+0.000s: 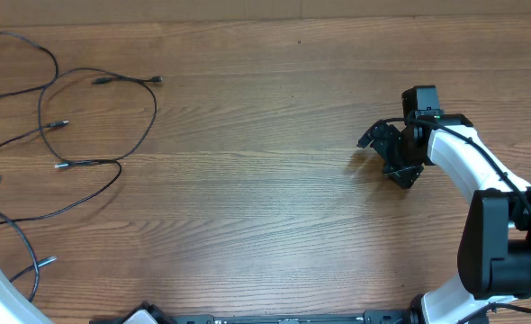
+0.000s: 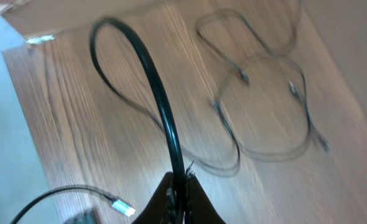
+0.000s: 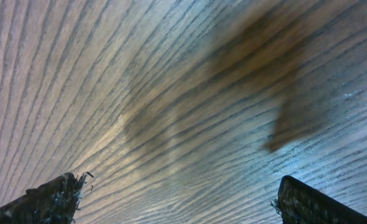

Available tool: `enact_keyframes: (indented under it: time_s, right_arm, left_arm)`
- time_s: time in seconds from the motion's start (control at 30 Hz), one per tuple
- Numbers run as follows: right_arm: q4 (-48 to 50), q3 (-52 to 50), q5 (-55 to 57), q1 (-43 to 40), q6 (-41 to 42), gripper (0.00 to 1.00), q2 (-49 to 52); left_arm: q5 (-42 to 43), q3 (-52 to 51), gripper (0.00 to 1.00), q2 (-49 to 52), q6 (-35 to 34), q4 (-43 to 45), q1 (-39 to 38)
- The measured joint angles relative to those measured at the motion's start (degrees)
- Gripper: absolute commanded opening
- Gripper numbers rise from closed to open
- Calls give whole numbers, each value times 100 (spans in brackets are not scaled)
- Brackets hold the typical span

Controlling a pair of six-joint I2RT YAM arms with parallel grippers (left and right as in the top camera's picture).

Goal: Untangle cables
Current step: 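Lift the cable with the left gripper and drag it to the left pile, then release the cable and hold the left gripper at the left edge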

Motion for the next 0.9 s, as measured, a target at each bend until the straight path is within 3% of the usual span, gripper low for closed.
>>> enact_keyframes:
  time_s: [0.23,0.53,0.57,0.6,0.63,0.67,0.9]
  right_arm:
    - [-9,0,2,0,0,100,0]
    - [-11,0,0,0,2,100,0]
    - [-7,0,2,0,0,100,0]
    - [-7,0,2,0,-2,100,0]
    - [-7,0,2,0,0,100,0]
    - [-9,0,0,0,0,100,0]
    - [-9,0,0,0,0,100,0]
  left_arm:
    - [-52,-1598,4,411,-393,1670,564]
    - [37,-2796,13,2450,-625,2894,595]
    - [160,-2804,19,2706,-616,2951,595]
    - [302,-2811,35,2924,-597,3003,592]
    - [514,-2811,61,3128,-562,3056,590]
    - [734,-2811,100,3300,-481,3095,586]
    - [1698,-2811,100,3834,-350,3104,411]
